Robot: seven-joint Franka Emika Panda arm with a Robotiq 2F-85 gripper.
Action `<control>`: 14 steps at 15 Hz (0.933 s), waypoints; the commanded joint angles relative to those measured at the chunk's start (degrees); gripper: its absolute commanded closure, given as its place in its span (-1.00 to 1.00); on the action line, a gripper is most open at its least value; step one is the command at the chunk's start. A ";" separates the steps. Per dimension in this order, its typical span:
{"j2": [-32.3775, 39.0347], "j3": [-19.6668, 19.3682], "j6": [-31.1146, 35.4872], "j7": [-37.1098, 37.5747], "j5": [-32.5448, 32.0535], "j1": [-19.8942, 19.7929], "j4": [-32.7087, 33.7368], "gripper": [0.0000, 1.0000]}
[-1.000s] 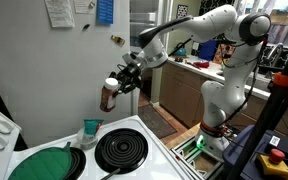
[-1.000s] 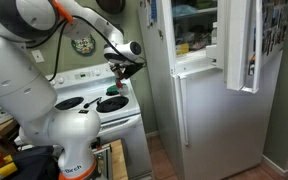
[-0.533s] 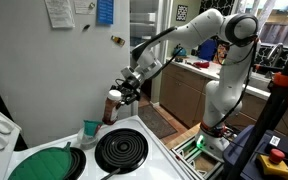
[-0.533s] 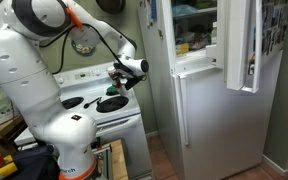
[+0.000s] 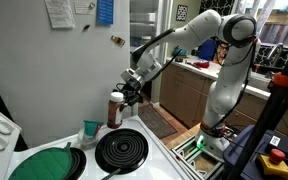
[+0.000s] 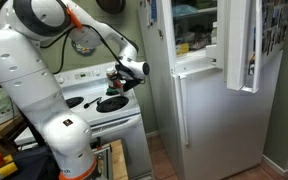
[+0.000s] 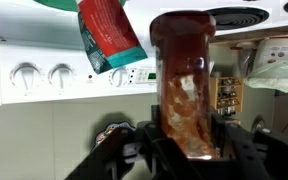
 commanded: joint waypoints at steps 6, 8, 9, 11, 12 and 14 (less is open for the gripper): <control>1.82 8.63 -2.33 6.41 -2.23 -8.72 -0.65 0.58; 2.48 9.56 -1.87 7.52 -3.31 -9.23 -0.32 0.58; 2.51 9.98 -0.84 7.96 -4.10 -9.46 -0.30 0.58; 2.51 10.74 1.92 8.65 -6.43 -9.75 -0.37 0.58; 2.53 11.01 3.34 9.01 -7.29 -9.86 -0.38 0.58; 2.88 11.53 5.83 7.75 -7.91 -9.94 -0.21 0.58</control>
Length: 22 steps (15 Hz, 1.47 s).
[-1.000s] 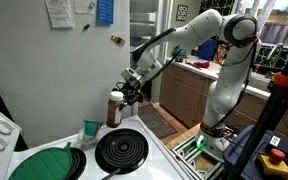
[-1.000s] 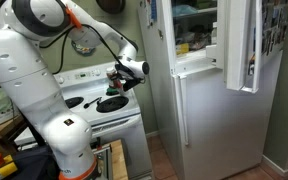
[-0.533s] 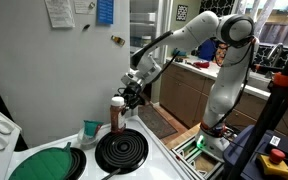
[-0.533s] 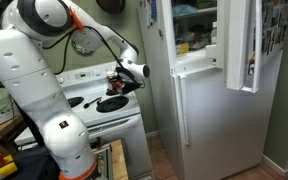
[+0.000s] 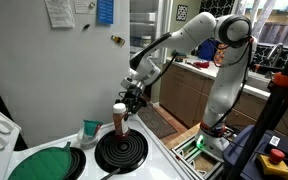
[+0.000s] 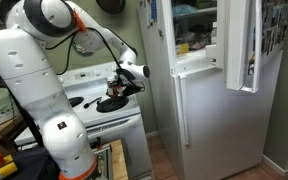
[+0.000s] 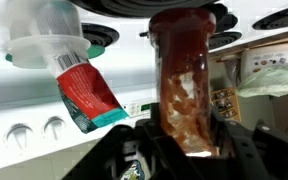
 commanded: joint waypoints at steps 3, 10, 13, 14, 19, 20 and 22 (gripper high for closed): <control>0.16 2.26 7.50 -7.21 4.63 -0.65 0.38 0.58; 2.96 2.98 5.16 -15.29 7.11 -0.67 0.96 0.58; 4.60 3.02 3.41 -14.91 6.54 -0.74 1.17 0.58; 5.09 3.01 3.11 -14.51 6.50 -0.75 1.20 0.58; 6.51 2.88 2.76 -11.94 5.58 -0.70 1.41 0.58; 6.73 2.84 2.76 -11.70 5.56 -0.71 1.44 0.58; 6.90 2.82 2.84 -10.98 5.42 -0.69 1.45 0.58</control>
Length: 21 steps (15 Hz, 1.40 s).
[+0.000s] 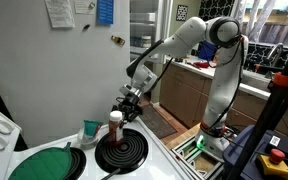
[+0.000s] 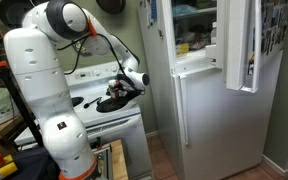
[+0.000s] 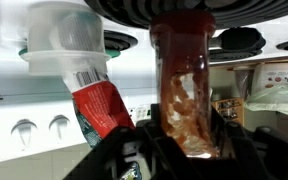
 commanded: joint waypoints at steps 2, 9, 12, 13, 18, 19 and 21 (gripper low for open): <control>0.46 0.15 -1.36 2.04 -0.67 -0.49 0.61 0.58; 0.97 0.17 -1.41 3.20 -0.81 -0.42 0.72 -0.49; 1.00 0.15 -1.46 3.14 -0.91 -0.41 0.90 -0.79; 0.84 0.16 -1.31 3.16 -0.92 -0.40 0.91 -1.00; -2.51 0.14 -0.84 4.70 -0.50 -0.48 -0.85 -0.99; -4.43 0.10 -0.53 5.50 -0.53 -0.57 -1.73 -1.00; -7.82 0.09 0.76 8.65 -1.10 -0.68 -3.14 -1.00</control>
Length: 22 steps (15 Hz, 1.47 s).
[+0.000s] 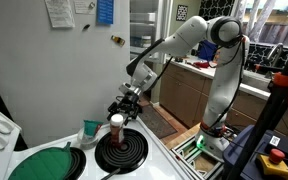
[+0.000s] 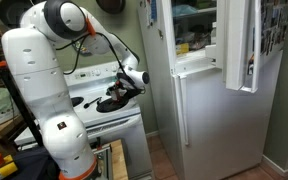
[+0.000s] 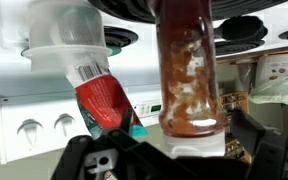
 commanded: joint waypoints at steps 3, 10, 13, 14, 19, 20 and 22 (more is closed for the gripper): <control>-3.46 0.43 0.15 3.02 -0.26 -0.79 -1.02 -0.99; -6.39 0.46 0.58 5.61 -0.58 -0.97 -2.34 -1.00; -9.73 0.43 0.85 10.64 -2.20 -1.16 -2.63 -1.00; -10.77 0.44 1.23 13.73 -2.29 -1.26 -2.57 -1.00; -14.18 0.87 2.23 32.47 -1.07 -1.85 0.23 -1.00; -14.44 1.24 3.35 37.15 -1.37 -1.90 1.43 -1.00; -14.32 2.37 7.05 45.64 -2.52 -1.96 4.01 -1.00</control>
